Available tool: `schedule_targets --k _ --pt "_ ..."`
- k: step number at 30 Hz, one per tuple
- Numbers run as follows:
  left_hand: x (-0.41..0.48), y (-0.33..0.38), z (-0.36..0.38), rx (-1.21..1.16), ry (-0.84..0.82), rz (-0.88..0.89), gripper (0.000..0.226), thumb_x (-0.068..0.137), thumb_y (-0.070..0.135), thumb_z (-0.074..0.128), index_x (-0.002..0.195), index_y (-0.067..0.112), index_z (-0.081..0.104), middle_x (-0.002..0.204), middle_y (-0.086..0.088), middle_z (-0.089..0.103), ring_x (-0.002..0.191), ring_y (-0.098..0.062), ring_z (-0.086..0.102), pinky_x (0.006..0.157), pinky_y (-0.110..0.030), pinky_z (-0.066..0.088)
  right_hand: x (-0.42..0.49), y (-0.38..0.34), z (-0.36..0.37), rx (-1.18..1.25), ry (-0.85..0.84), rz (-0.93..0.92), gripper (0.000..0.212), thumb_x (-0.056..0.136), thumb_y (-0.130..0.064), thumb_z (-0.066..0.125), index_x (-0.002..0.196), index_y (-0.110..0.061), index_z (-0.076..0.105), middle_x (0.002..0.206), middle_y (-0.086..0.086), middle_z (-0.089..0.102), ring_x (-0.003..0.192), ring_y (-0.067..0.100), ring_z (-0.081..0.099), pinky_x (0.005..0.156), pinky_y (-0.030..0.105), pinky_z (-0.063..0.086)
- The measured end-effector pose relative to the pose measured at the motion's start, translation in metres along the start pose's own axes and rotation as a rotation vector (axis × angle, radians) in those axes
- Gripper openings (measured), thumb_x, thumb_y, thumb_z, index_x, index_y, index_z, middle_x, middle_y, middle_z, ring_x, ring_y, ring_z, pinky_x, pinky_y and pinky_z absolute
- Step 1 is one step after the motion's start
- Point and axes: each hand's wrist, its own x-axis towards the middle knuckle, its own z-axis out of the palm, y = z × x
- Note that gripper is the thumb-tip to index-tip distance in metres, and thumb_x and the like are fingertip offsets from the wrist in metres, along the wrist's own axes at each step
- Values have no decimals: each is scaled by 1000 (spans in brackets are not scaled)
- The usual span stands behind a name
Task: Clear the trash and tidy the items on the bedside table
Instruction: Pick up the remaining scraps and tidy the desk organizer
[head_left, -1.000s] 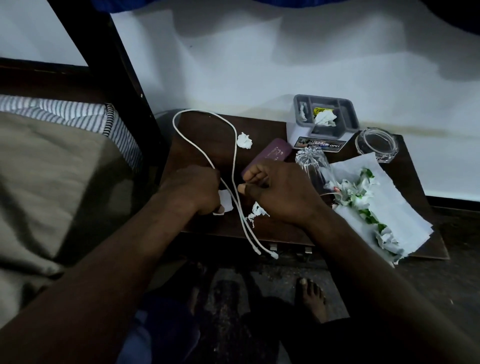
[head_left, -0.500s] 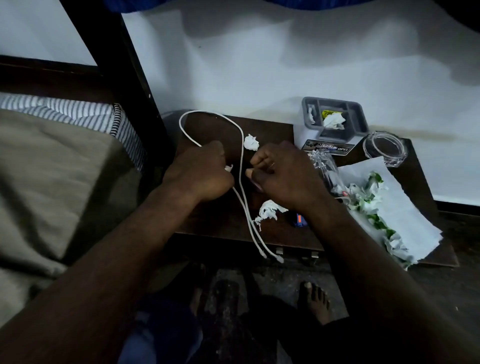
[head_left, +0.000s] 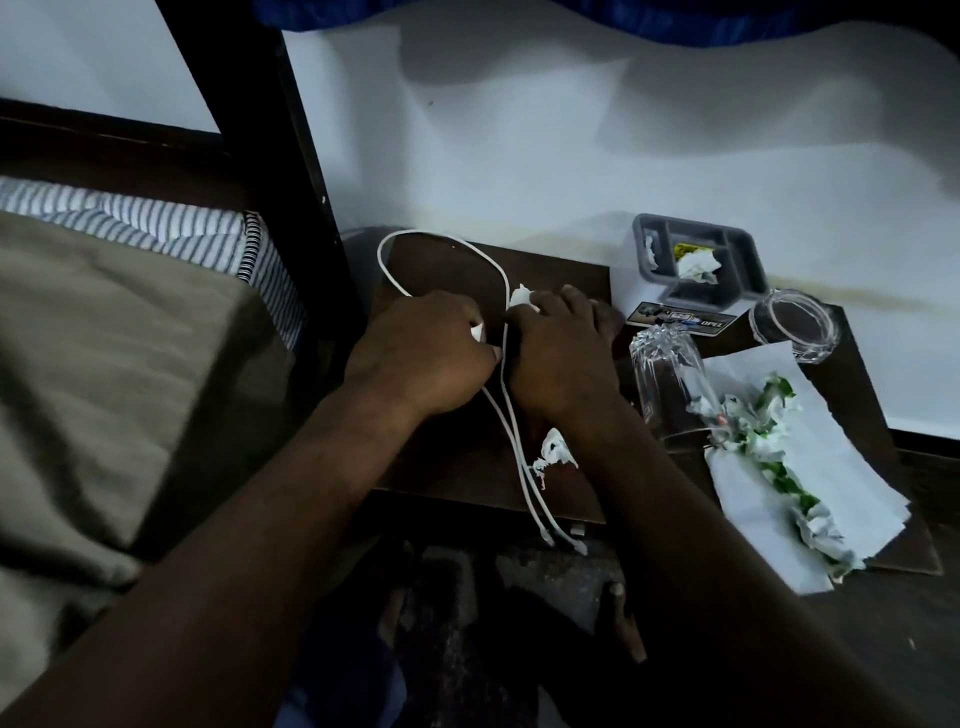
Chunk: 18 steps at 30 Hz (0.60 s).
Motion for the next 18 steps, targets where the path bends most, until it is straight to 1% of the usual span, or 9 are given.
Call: schedule_targets --k 2,6,8,11,13,16,18 --pt "0 1 -1 0 3 7 18 79 46 72 77 29 64 86 9 68 88 -19 64 69 -28 41 3 -2 5 -34 -29 17 52 91 -39 56 140 -24 59 159 7 43 156 37 18 125 56 6" --pt "0 1 -2 -2 9 12 18 80 45 71 78 30 64 87 8 69 87 -19 64 68 -28 40 9 -7 10 -45 -66 50 57 89 -40 60 143 -24 55 161 8 40 158 37 14 125 57 2" --pt "0 2 -3 -2 18 15 17 80 44 71 78 30 63 88 6 70 85 -19 64 64 -27 38 10 -9 10 -49 -74 43 60 88 -40 61 143 -20 53 159 7 42 157 36 17 126 56 2" --pt "-1 3 -4 -1 17 19 20 80 46 72 78 30 62 83 7 66 80 -17 59 59 -26 34 8 -10 9 -62 -85 40 60 85 -40 62 138 -13 54 151 7 49 151 34 28 126 54 7" --pt "-2 5 -3 -4 10 29 21 80 48 72 80 30 63 81 8 63 78 -15 55 57 -26 34 5 -9 5 -70 -41 33 55 83 -40 62 131 -12 58 145 7 54 146 32 36 126 51 12" --pt "-2 8 -4 -44 9 41 28 81 53 71 80 26 65 74 10 59 76 -14 56 54 -22 34 3 -3 -8 -55 106 34 50 81 -35 64 126 -12 62 136 7 61 135 30 49 124 47 20" --pt "-2 13 -4 -71 14 39 38 80 61 70 74 24 63 71 10 60 74 -15 58 54 -25 35 0 5 -17 9 219 32 42 82 -27 66 122 -14 69 128 9 69 125 31 59 118 44 32"
